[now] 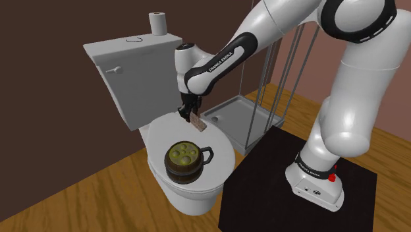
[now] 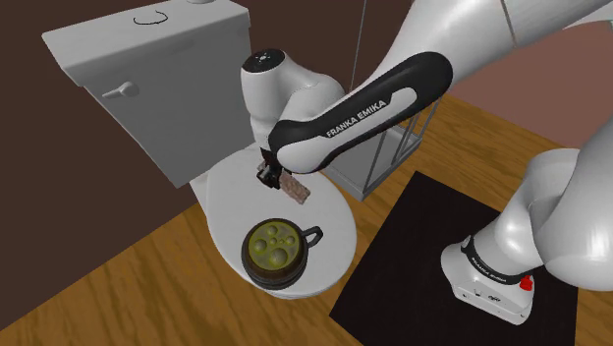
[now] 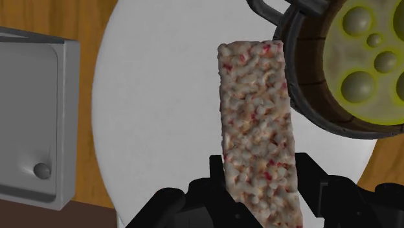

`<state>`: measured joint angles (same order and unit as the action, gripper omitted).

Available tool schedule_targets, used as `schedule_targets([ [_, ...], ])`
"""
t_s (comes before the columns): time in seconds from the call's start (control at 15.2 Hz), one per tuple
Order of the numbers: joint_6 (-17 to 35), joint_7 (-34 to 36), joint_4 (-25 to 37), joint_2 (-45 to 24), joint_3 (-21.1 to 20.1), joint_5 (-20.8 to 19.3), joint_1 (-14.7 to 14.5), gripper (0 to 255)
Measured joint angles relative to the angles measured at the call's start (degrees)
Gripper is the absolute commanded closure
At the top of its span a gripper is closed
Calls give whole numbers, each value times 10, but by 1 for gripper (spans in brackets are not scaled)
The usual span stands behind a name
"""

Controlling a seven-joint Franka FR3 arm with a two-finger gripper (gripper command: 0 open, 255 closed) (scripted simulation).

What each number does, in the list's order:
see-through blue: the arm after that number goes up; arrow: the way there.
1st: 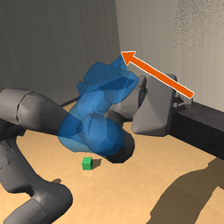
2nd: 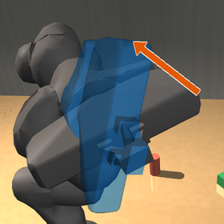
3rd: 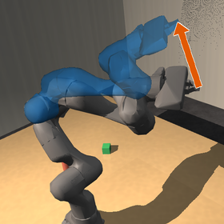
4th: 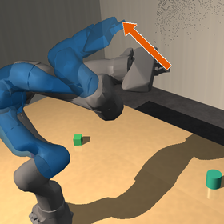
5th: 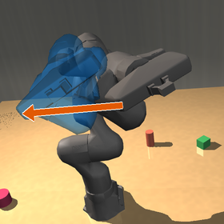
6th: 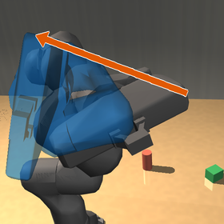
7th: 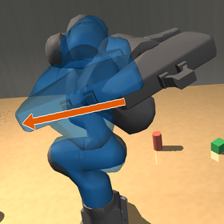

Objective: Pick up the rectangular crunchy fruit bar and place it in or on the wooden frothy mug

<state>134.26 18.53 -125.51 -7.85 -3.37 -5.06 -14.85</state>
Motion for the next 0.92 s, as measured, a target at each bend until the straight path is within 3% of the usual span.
schedule_targets([
  [0.59, -2, 126, -49, 44, -55, -3, -69, 255],
  [0.92, 27, 150, -62, 25, -62, -11, -77, 255],
])
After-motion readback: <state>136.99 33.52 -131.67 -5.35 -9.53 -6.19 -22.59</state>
